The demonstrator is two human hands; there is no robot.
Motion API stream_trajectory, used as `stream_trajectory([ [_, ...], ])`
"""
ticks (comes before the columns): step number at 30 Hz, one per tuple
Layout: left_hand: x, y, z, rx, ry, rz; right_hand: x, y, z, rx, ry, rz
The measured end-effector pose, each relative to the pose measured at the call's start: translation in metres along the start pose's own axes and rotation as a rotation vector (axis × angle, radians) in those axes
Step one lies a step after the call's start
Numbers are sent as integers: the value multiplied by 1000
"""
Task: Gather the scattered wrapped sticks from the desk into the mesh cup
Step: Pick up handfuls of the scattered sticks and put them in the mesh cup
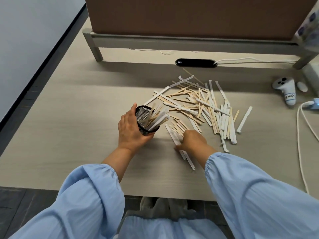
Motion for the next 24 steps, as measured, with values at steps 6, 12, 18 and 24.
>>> stream_trajectory([
  [6,-3,1,-3,29,9,1,13,-5,-2,-39,-9,9],
  [12,2,-2,-5,51,-23,-5,9,-12,8,-77,-107,-63],
  [18,-6,-5,-11,84,-21,-7,-3,-24,14,-87,-105,-113],
  [24,-6,-8,-17,61,-31,49,5,-34,22,-25,12,-69],
])
Point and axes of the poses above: each hand's wrist, its own y-axis away from the middle knuckle, its own z-axis out of the back of the hand, x = y × z, the point moved 5 cm from there along -y, towards the middle knuckle, and after that the axes turned 9 degrees about -z, right-handed, at the moved point
